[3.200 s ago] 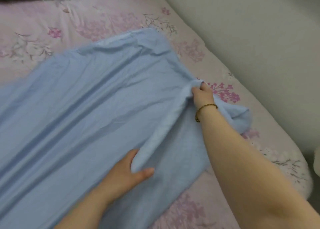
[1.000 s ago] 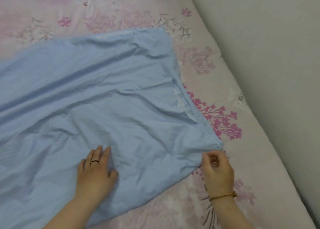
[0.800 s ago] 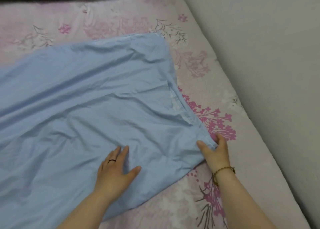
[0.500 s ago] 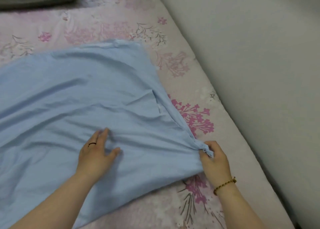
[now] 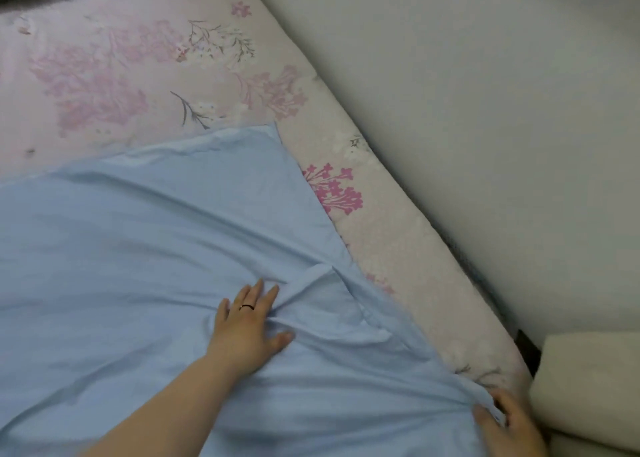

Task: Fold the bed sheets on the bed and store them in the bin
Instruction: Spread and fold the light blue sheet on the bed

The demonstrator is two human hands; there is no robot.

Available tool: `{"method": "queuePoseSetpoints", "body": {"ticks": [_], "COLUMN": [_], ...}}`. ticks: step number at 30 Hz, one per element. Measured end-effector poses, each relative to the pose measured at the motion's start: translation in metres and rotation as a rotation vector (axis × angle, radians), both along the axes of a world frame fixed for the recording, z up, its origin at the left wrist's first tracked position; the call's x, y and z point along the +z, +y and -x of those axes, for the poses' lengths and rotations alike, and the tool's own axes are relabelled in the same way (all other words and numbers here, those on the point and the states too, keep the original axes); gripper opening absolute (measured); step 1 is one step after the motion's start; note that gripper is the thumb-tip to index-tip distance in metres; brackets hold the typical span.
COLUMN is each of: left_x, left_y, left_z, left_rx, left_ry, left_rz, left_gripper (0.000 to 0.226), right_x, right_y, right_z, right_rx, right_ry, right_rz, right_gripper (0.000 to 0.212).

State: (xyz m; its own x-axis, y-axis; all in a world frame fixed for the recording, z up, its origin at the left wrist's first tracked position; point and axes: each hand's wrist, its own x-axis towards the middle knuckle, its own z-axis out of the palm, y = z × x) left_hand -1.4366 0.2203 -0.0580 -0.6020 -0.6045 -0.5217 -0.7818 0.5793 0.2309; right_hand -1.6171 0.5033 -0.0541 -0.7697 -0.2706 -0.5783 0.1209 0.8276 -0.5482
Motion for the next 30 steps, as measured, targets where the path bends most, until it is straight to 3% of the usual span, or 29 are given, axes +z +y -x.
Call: {"method": "queuePoseSetpoints", "body": {"ticks": [1,2,3,7,11,14,18,21,22,25,27,28,30], "left_x": [-0.002,-0.002,-0.003,-0.002,0.001,0.007,0.031,0.046,0.050,0.058,0.064,0.066,0.065], "left_y": [-0.001,-0.004,-0.007,-0.013,-0.021,-0.031,-0.045,-0.060,-0.065,-0.085,-0.099,-0.106,-0.118], "left_z": [0.000,0.002,0.004,0.013,0.014,0.016,0.018,0.024,0.027,0.037,0.042,0.044,0.047], "left_rx": [0.013,0.023,0.032,0.027,0.277,0.354,0.647,0.668,0.667,0.672,0.677,0.677,0.663], "left_ry": [0.036,0.084,0.139,0.209,0.327,0.467,0.750,0.877,0.919,1.011,1.041,1.044,1.016], "left_rz": [0.020,0.030,0.024,0.001,-0.243,-0.371,-0.589,-0.634,-0.636,-0.616,-0.622,-0.623,-0.633], "left_gripper": [0.119,0.115,0.106,0.047,0.011,0.015,0.022,0.018,0.017,0.027,0.027,0.027,0.024], "right_x": [0.005,0.013,0.016,0.018,0.024,0.023,0.025,0.031,0.035,0.041,0.041,0.045,0.053], "right_y": [-0.008,-0.025,-0.037,-0.110,-0.172,-0.187,-0.191,-0.197,-0.200,-0.212,-0.226,-0.238,-0.264], "right_z": [-0.004,0.001,0.005,0.021,0.007,0.003,-0.002,0.000,0.001,0.006,0.013,0.016,0.022], "right_rx": [0.005,-0.026,0.008,0.185,0.416,0.374,0.369,0.395,0.392,0.284,0.232,0.247,0.292], "right_ry": [0.014,0.017,0.065,0.035,0.121,0.042,-0.274,-0.435,-0.532,-0.845,-0.965,-0.986,-0.943], "right_rz": [0.021,0.030,0.059,0.187,0.287,0.327,0.283,0.317,0.374,0.589,0.682,0.685,0.593], "right_gripper": [0.025,0.013,0.017,0.023,0.007,0.024,0.011,0.007,0.014,0.065,0.076,0.071,0.038]}}
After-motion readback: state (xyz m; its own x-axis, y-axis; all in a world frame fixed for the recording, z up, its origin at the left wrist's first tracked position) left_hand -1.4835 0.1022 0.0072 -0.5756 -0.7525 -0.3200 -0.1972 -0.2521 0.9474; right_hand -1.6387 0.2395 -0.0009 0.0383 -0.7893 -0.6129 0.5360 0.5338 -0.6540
